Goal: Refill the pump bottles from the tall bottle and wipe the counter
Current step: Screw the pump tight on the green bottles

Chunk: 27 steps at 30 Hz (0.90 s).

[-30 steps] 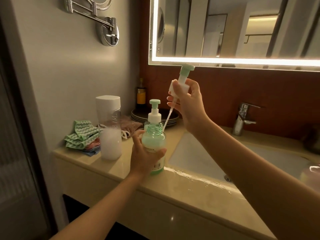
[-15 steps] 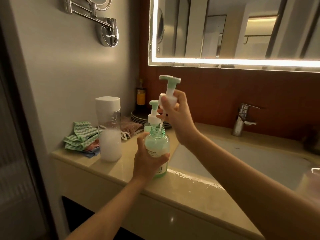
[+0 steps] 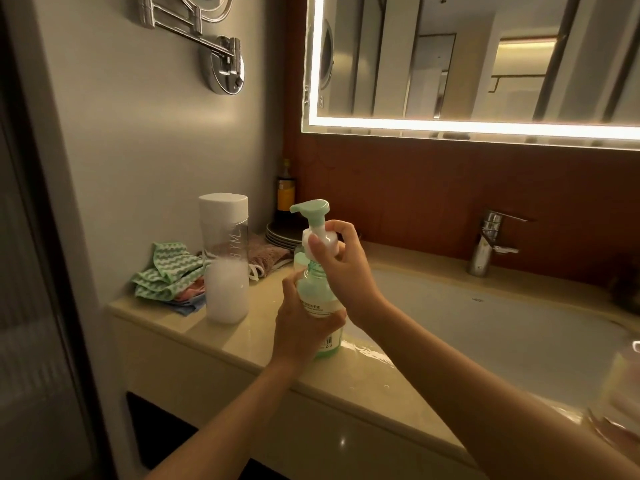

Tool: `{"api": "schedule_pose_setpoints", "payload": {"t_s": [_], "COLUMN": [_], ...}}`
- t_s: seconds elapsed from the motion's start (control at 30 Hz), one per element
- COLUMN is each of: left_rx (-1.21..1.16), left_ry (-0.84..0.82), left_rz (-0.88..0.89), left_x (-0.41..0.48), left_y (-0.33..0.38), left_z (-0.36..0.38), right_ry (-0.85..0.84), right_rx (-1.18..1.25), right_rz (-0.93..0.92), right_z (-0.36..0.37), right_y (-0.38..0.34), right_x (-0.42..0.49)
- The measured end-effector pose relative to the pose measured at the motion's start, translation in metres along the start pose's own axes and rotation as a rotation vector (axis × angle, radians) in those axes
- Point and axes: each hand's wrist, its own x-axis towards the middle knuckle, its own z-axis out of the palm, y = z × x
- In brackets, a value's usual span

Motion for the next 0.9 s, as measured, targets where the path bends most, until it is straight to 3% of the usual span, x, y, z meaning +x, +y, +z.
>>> {"api": "schedule_pose_setpoints", "payload": {"t_s": [0.37,0.63,0.8,0.83,0.9], "left_rx": [0.006,0.017,0.015,0.017,0.016], "left_ry": [0.020,0.010,0.015,0.012,0.009], "left_rz": [0.011,0.009,-0.004,0.000,0.004], "left_x": [0.000,0.000,0.001,0.001,0.001], "left_y": [-0.002,-0.003,-0.005,-0.006,-0.004], "left_z": [0.002,0.001,0.001,0.001,0.001], "right_ry": [-0.010,-0.077,-0.037,-0.026,-0.024], "right_rx": [0.049,-0.122,-0.330,-0.452,-0.927], "right_rz": [0.127,0.105,-0.008,-0.045,-0.209], "right_z": [-0.005,-0.004,-0.005,-0.006,-0.010], "right_y": [0.014,0.008,0.011,0.010,0.010], "right_x": [-0.006,0.010,0.007,0.004,-0.001]}}
